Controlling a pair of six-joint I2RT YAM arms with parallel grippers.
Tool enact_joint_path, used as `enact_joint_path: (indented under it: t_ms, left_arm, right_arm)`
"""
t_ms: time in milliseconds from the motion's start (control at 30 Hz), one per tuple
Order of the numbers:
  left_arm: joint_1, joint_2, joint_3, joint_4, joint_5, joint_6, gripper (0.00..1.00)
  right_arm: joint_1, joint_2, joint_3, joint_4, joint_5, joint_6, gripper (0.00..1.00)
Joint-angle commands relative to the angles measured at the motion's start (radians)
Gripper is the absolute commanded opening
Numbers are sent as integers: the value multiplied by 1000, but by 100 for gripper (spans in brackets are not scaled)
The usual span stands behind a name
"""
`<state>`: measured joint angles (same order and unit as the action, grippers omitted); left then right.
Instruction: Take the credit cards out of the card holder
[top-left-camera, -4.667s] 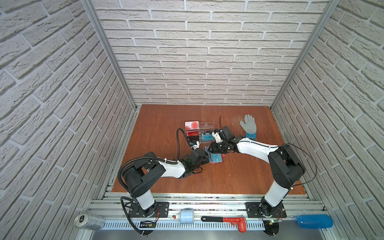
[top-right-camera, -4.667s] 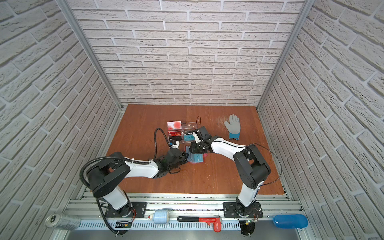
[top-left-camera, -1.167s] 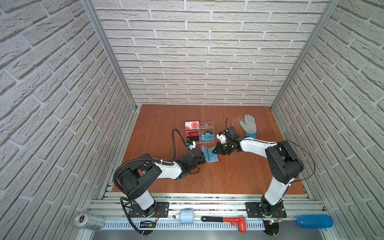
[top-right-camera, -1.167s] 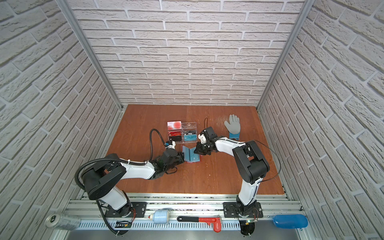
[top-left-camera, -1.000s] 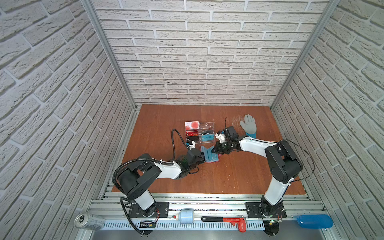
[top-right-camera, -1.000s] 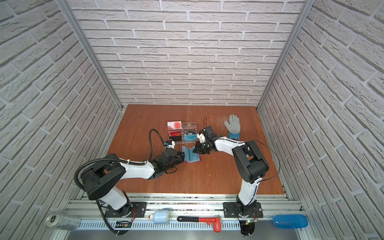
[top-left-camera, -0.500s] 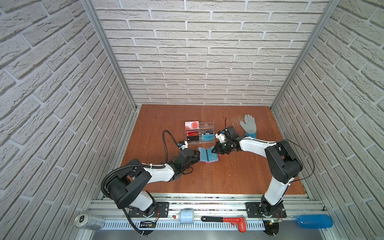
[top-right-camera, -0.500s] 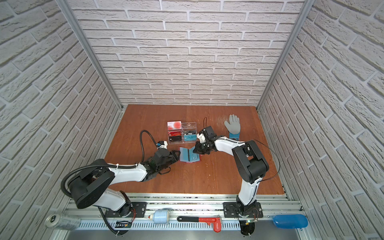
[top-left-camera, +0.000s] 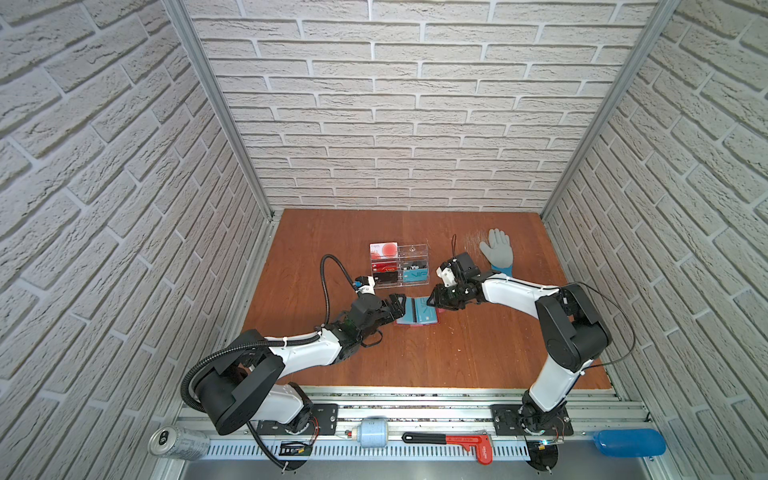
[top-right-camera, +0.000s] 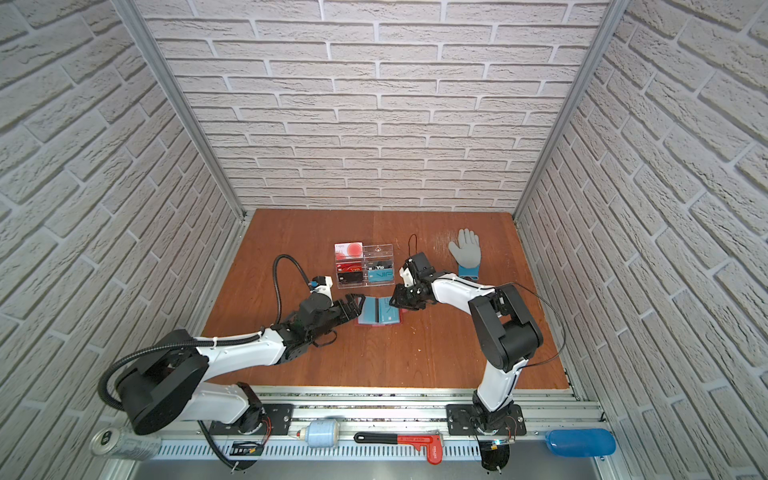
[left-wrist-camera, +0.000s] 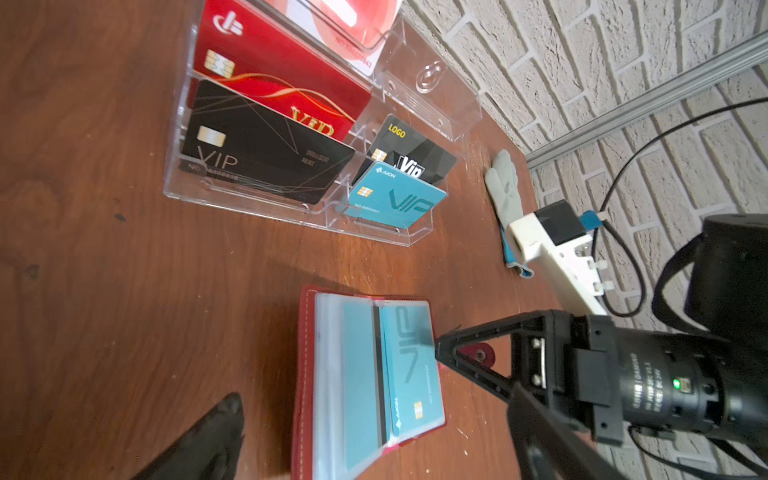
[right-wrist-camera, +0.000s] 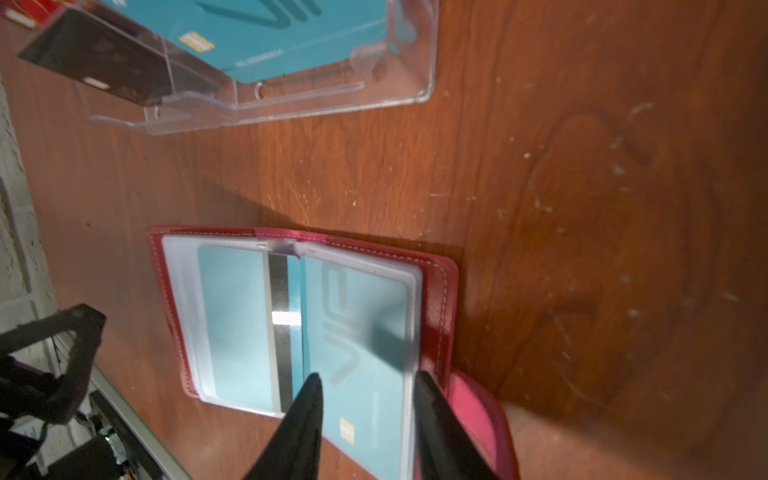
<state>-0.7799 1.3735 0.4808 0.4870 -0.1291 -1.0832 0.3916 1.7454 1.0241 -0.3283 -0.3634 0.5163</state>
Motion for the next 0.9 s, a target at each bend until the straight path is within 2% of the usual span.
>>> enact_joint_path:
  t_ms: [0,33,100,200,300,567,867]
  left_arm:
    - [5,17,40,58,48,21,98]
    - [9,24,46,67,58,10,98]
    - [32,39,42,108,101,-44,98]
    - [81,85,40,249,199,-154,98]
    - [93,148,90,279,263,-207,98]
    - [91,220,101,304,257,-271,98]
    - [93,261,42,360,236,-299,98]
  right_arm:
    - [2,-101,-22,3,40,-17,51]
    - [2,-117,-27,4,46,-19,56]
    - [1,-136,-34,8,48,-22,60]
    - [1,-142,-60,63,11,0,63]
    - [4,-112,-75,123,-61,32,65]
    - [38,-55,-66,165,-101,57,67]
    - [65,12,-58,212,-152,94,69]
